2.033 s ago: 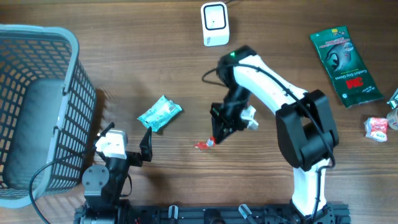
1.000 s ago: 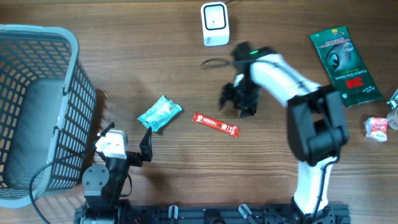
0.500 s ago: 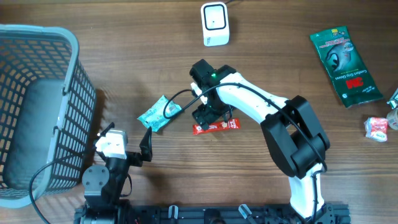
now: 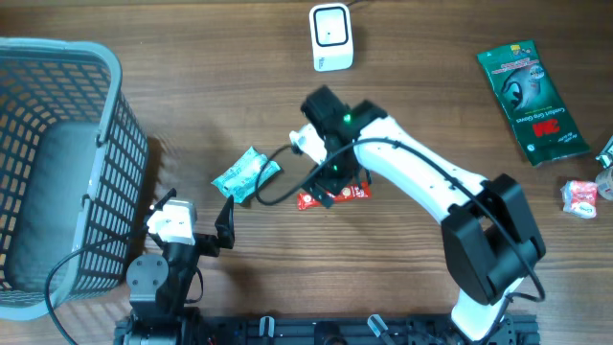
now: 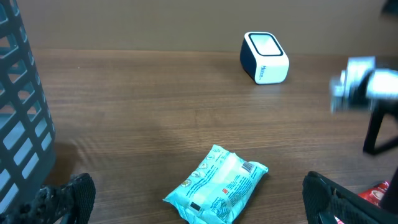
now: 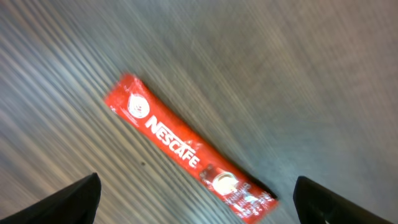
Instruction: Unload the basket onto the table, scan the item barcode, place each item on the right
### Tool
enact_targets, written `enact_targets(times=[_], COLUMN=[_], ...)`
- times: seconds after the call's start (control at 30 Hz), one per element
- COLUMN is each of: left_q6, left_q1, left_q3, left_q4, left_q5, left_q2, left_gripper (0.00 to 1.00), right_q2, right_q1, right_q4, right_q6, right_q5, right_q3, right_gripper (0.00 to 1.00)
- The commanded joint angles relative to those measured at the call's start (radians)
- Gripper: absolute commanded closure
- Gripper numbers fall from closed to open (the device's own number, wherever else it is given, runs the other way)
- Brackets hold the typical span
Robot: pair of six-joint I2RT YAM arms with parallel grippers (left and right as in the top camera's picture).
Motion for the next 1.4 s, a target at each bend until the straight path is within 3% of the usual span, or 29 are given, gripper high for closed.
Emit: enact_targets(times=[0.0, 0.1, 0.17, 0.2, 0.3, 0.4, 0.53, 0.6, 0.67, 0.83, 0.9, 1.0, 1.1, 1.17, 1.37], left_q6=[-0.010, -0.010, -0.010, -0.010, -0.010, -0.010, -0.010, -0.010, -0.010, -0.010, -0.010, -0.010, -0.010, -0.010, -0.010], left_q1=[-0.003, -0.003, -0.003, -0.003, -0.003, -0.003, -0.003, -0.003, -0.003, -0.003, -0.003, -0.003, -0.003, -0.003, -0.003], left_q3=[-0.004, -0.004, -0.004, -0.004, -0.004, -0.004, -0.004, -0.004, -0.004, -0.004, -0.004, -0.004, -0.004, -0.004, -0.004], left_q4=[0.002, 0.002, 0.002, 0.002, 0.002, 0.002, 0.002, 0.002, 0.002, 0.002, 0.002, 0.002, 0.002, 0.002, 0.002], left_q5=[0.008, 0.008, 0.009, 0.009, 0.008, 0.008, 0.008, 0.008, 0.009, 0.008, 0.008, 0.008, 0.008, 0.009, 0.009], left_q2=[-0.005, -0.005, -0.005, -0.005, -0.005, -0.005, -0.005, -0.005, -0.005, -0.005, -0.005, -0.005, -0.005, -0.005, -0.005], left_gripper=[0.00, 0.00, 0.00, 0.00, 0.00, 0.00, 0.00, 0.00, 0.00, 0.00, 0.00, 0.00, 0.00, 0.00, 0.00], right_q2=[0.021, 0.021, 0.021, 0.021, 0.021, 0.021, 0.018, 0.018, 0.018, 0.018, 0.019, 0.019, 0.019, 0.019, 0.019], right_q1=[0.002, 0.002, 0.002, 0.002, 0.002, 0.002, 0.002, 0.001, -0.001, -0.002, -0.002, -0.002, -0.003, -0.003, -0.044], right_q4=[0.095, 0.200, 0.230, 0.233, 0.242, 0.248, 0.162, 0.046, -0.070, -0.194, -0.243, -0.190, 0.040, 0.128, 0.133], right_q6=[-0.101, -0.105, -0.105, -0.105, -0.088, -0.015, 0.264, 0.275, 0.411, 1.180, 1.419, 1.505, 1.530, 1.592, 1.876], right_q5=[-0.011, 0.002, 0.002, 0.002, 0.003, 0.010, -0.080, -0.281, -0.525, -0.628, -0.719, -0.996, -1.213, -1.262, -1.389], right_q3=[-0.134, -0.195, -0.207, -0.212, -0.245, -0.302, -0.243, -0.130, 0.010, 0.100, 0.100, 0.100, 0.100, 0.100, 0.100], right_gripper=[0.11, 0.14, 0.21, 0.29, 0.70, 0.95, 0.96, 0.96, 0.96, 0.96, 0.96, 0.96, 0.96, 0.96, 0.95])
